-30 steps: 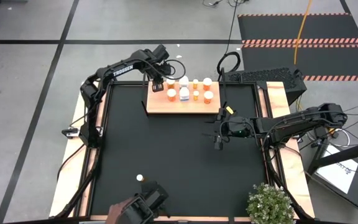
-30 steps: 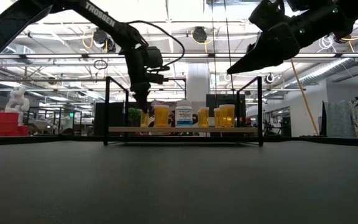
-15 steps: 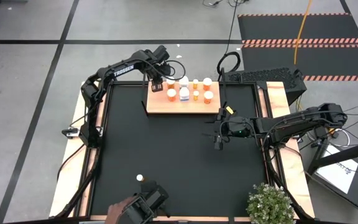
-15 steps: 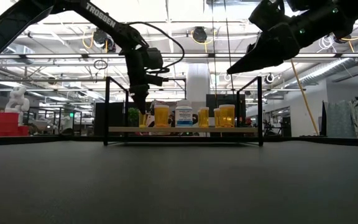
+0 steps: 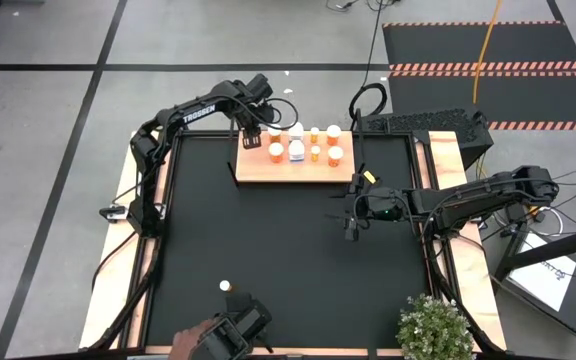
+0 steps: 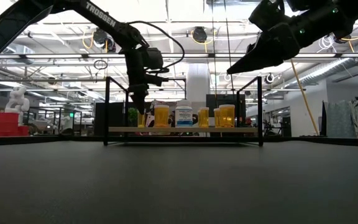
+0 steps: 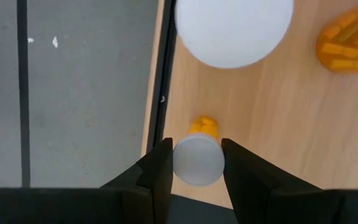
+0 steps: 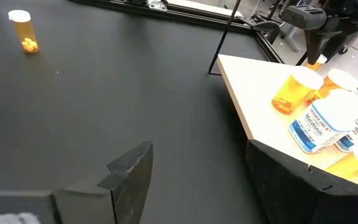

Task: Pick and place medicine bottles onto shelf by color
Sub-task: Put the right big orange pill bottle on the shelf, then put the small orange pill bottle aligned with the other small orange pill bottle on the shelf

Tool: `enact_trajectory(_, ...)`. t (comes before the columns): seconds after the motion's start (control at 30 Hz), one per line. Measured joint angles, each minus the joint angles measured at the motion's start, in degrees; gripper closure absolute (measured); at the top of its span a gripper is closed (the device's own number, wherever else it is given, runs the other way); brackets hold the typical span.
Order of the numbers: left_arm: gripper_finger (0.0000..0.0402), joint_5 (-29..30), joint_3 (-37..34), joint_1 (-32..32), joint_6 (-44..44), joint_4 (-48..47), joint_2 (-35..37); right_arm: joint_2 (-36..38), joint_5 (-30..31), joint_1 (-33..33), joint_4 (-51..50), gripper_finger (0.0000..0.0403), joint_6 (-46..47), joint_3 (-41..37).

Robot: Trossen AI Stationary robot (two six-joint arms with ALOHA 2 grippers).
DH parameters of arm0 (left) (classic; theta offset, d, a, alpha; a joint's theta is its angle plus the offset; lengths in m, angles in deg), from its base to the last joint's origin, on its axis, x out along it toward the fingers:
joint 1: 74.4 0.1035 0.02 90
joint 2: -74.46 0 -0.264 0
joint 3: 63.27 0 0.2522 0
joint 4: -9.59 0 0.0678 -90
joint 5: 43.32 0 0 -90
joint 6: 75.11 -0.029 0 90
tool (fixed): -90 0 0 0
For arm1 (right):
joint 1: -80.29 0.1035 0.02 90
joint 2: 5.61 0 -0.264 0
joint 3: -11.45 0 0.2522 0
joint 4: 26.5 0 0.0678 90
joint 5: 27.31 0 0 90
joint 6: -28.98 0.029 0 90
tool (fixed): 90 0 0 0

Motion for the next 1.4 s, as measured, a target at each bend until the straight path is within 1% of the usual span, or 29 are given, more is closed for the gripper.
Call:
enact_trajectory(0.3,0.0268,0.37,0.0,-0.54,0.85,-0.29,0.0,0.0,0.01,0.0,0.0,0.0152,0.0,0.0)
enact_trajectory(0.37,0.0255,0.84,-0.05,-0.56,1.35,-0.35,-0.03,0.0,0.01,0.0,0.0,0.0152,0.0,0.0)
enact_trajectory(0.57,0.0186,0.85,-0.22,-0.68,2.72,0.26,-0.22,-0.02,0.02,0.0,0.0,0.0152,0.0,0.0)
enact_trajectory(0.67,0.0161,0.95,-0.22,-0.99,3.11,0.12,0.17,-0.02,0.0,0.0,0.0,0.0152,0.0,0.0)
enact_trajectory(0.77,0.015,1.45,-0.21,-1.68,3.55,0.26,2.22,-0.02,0.0,0.0,0.0,0.0152,0.0,0.0)
enact_trajectory(0.9,0.0147,2.63,-0.17,-3.13,5.11,0.32,6.12,-0.02,0.0,0.0,0.0,0.0152,0.0,0.0)
enact_trajectory(1.07,0.0147,3.46,-0.13,-5.82,9.01,-0.27,11.59,-0.02,0.0,0.0,0.0,0.0152,0.41,0.0)
enact_trajectory(1.17,0.0147,3.43,-0.09,-8.43,11.7,-2.96,14.57,-0.02,0.0,0.0,-0.01,0.0152,0.42,0.0)
enact_trajectory(1.4,0.0147,3.45,-0.07,-18.74,16.46,-9.64,19.17,-0.02,0.0,0.0,-0.75,0.0152,1.19,0.0)
